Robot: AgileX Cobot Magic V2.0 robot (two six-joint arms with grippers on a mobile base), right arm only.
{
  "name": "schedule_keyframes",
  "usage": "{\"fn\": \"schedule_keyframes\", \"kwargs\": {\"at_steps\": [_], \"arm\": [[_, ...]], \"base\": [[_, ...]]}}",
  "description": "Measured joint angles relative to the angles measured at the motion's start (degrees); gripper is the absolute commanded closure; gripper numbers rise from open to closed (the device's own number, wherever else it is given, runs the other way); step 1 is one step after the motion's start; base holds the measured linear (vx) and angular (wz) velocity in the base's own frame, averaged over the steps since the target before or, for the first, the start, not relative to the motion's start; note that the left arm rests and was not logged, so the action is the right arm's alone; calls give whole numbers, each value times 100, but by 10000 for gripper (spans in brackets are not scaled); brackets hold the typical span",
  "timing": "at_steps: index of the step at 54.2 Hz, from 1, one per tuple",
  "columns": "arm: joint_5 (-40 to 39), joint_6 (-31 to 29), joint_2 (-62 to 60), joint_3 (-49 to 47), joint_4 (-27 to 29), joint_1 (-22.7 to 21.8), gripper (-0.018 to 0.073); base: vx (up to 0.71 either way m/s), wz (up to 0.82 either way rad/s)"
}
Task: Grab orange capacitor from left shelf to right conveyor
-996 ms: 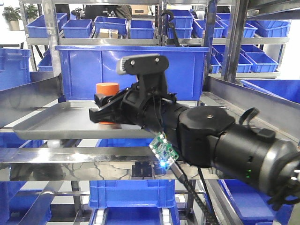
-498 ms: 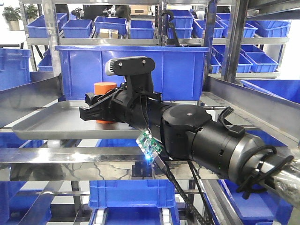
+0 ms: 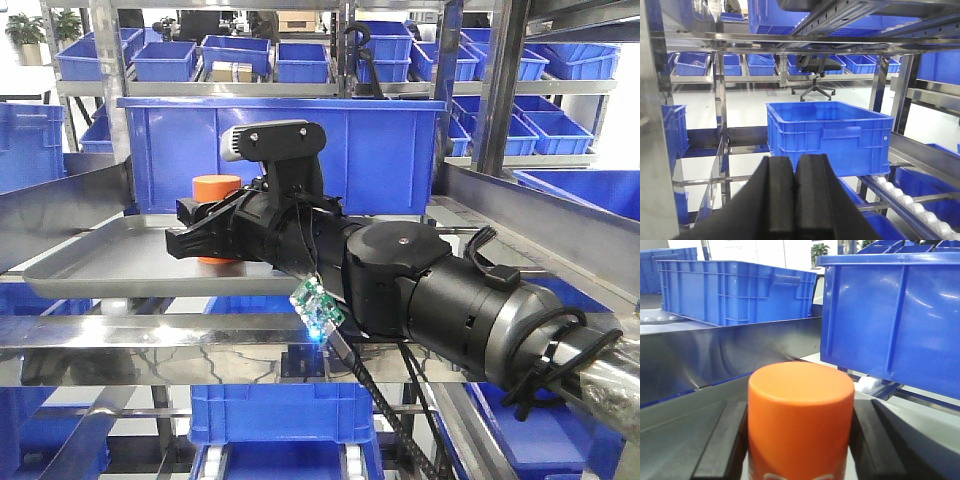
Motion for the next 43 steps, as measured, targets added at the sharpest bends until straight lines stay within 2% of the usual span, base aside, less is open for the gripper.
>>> {"fn": "schedule_keyframes", "kwargs": {"at_steps": [6, 14, 43], "arm": [[14, 0, 0, -5, 0, 0, 482], [40, -5, -56, 16, -5, 0, 552], [79, -15, -1050, 92, -19, 2, 562]], "base": [[0, 0], [0, 0], [0, 0]]}}
